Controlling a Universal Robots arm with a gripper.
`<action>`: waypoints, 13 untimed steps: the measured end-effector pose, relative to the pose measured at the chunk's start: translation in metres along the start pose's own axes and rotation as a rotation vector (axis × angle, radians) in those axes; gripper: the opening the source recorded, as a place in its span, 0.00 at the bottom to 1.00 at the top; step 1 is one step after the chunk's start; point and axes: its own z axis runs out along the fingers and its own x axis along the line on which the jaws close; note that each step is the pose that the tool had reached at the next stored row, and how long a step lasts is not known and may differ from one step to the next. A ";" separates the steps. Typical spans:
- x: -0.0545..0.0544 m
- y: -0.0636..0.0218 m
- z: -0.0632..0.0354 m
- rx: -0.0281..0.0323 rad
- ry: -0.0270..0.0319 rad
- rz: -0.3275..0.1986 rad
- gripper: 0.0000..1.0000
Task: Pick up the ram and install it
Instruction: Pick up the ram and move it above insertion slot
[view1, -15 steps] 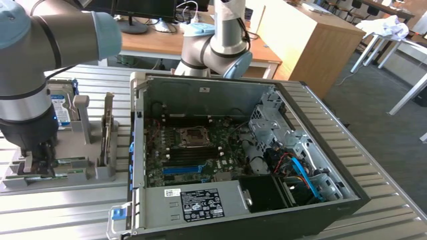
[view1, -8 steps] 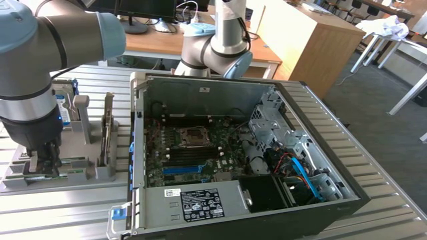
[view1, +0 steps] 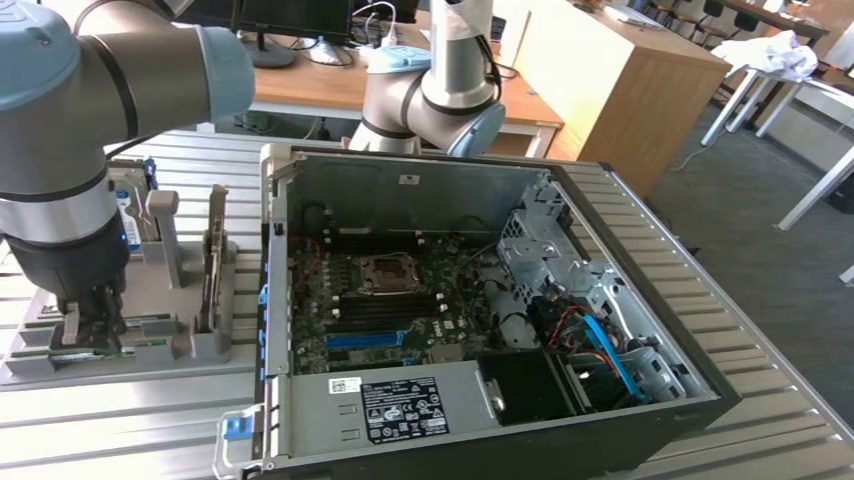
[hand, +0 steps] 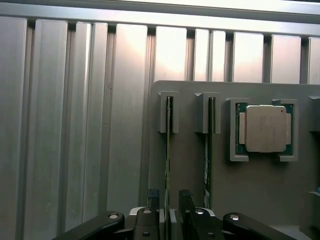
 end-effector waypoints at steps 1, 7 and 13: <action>0.000 -0.0001 0.0007 0.0000 0.0000 0.000 0.30; 0.000 -0.0005 0.0050 0.0000 0.0000 0.000 0.30; 0.000 -0.0007 0.0077 -0.0003 0.0002 0.000 0.30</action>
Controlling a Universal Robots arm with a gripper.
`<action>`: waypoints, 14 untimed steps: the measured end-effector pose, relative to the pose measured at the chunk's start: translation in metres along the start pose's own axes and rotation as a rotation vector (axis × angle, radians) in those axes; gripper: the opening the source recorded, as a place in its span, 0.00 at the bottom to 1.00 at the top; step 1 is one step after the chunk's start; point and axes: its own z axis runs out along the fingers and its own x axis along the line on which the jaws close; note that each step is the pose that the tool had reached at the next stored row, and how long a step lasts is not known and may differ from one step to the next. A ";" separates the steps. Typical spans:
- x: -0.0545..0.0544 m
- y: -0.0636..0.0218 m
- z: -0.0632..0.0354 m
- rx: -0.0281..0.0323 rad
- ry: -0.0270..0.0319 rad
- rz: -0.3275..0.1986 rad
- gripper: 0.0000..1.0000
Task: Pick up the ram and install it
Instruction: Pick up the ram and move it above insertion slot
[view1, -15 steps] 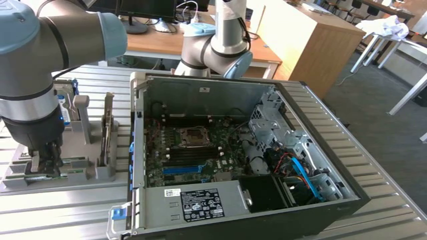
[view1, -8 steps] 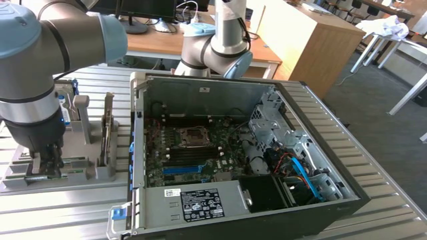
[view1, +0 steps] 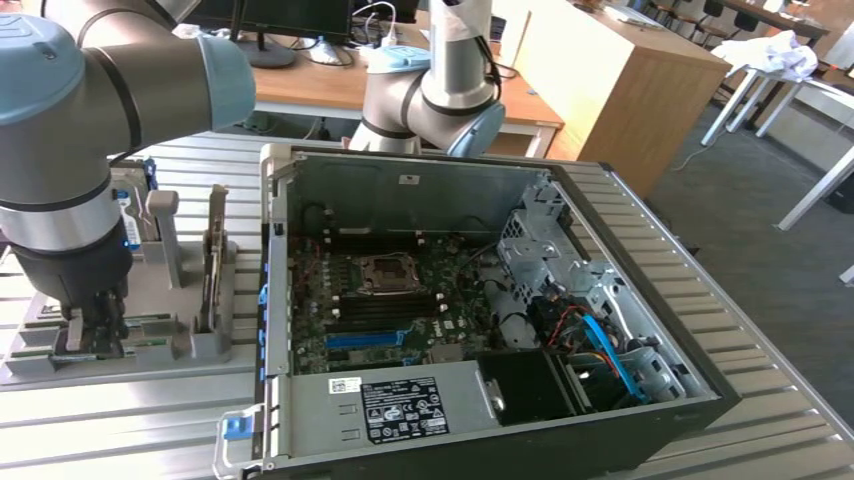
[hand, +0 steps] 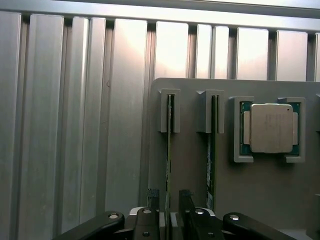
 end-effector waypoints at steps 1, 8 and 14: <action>0.000 0.0000 0.0001 0.0001 0.0000 0.000 0.30; 0.000 0.0000 0.0002 0.0002 -0.0001 0.000 0.30; 0.000 -0.0001 0.0002 0.0003 -0.0002 0.000 0.21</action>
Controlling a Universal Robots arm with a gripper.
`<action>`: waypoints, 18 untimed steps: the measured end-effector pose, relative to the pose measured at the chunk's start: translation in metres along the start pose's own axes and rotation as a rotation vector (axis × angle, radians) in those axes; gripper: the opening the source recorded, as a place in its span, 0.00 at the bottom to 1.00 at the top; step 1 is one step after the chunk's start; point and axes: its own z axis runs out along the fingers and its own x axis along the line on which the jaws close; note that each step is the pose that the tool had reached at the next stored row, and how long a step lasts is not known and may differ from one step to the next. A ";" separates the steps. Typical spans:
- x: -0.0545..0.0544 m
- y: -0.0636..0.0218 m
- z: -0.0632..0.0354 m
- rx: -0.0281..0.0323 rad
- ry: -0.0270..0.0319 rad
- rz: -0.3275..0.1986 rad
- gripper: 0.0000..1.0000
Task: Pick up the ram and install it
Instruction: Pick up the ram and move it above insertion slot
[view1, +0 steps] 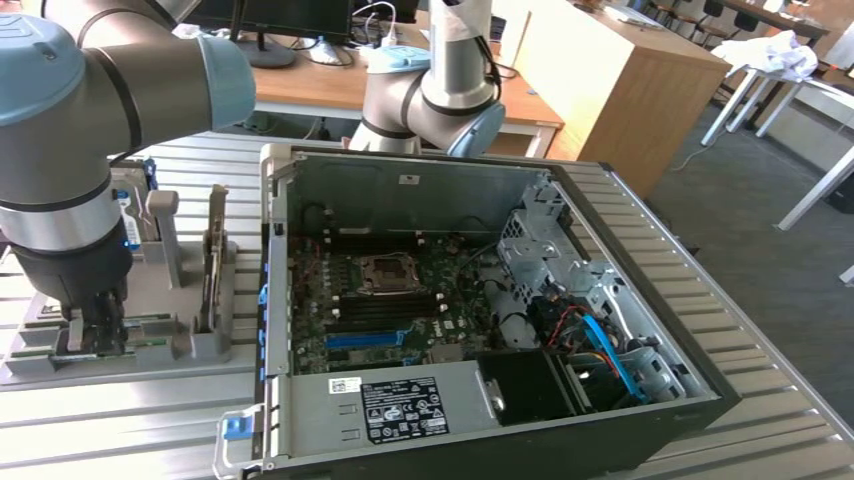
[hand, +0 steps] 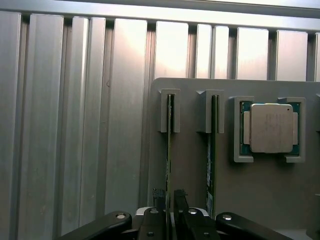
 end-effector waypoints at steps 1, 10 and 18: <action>0.000 0.0000 0.0000 0.0000 0.0000 0.000 0.21; 0.000 0.0000 0.0000 -0.0001 0.0000 0.000 0.21; 0.000 0.0000 0.0000 0.0000 0.0000 0.000 0.11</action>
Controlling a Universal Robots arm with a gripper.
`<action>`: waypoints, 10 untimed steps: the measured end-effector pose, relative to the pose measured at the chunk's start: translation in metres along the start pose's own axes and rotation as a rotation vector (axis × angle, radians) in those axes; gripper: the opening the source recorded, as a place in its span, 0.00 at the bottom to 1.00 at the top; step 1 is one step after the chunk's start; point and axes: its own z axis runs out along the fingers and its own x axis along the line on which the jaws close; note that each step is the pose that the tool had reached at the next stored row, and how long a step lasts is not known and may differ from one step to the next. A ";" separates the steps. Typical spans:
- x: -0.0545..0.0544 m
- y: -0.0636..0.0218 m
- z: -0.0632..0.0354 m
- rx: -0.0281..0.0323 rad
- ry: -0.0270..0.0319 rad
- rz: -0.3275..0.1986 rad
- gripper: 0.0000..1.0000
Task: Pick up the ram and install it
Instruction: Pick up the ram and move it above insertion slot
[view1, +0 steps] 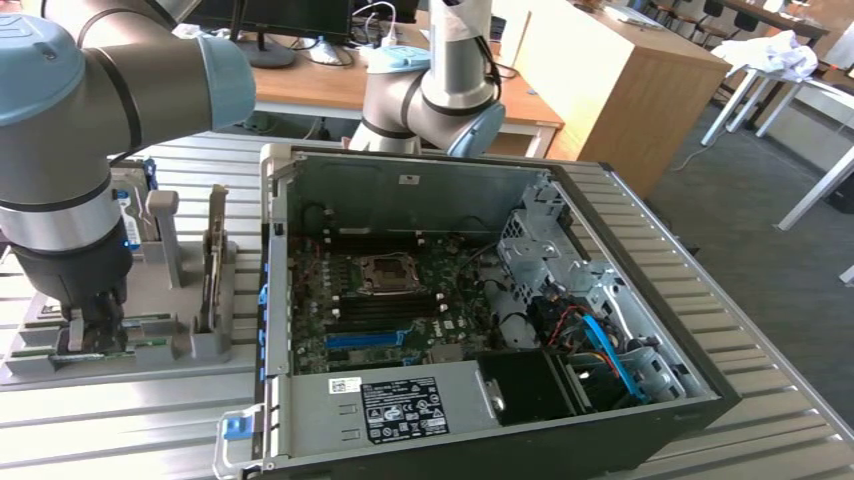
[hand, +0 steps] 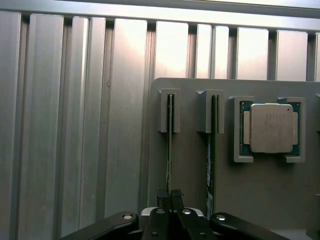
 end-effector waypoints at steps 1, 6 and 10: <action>0.000 0.0000 0.0000 0.0000 0.0000 0.000 0.11; 0.000 0.0000 0.0000 0.0001 -0.0001 0.000 0.11; 0.000 0.0001 -0.0018 0.0000 0.0000 0.000 0.11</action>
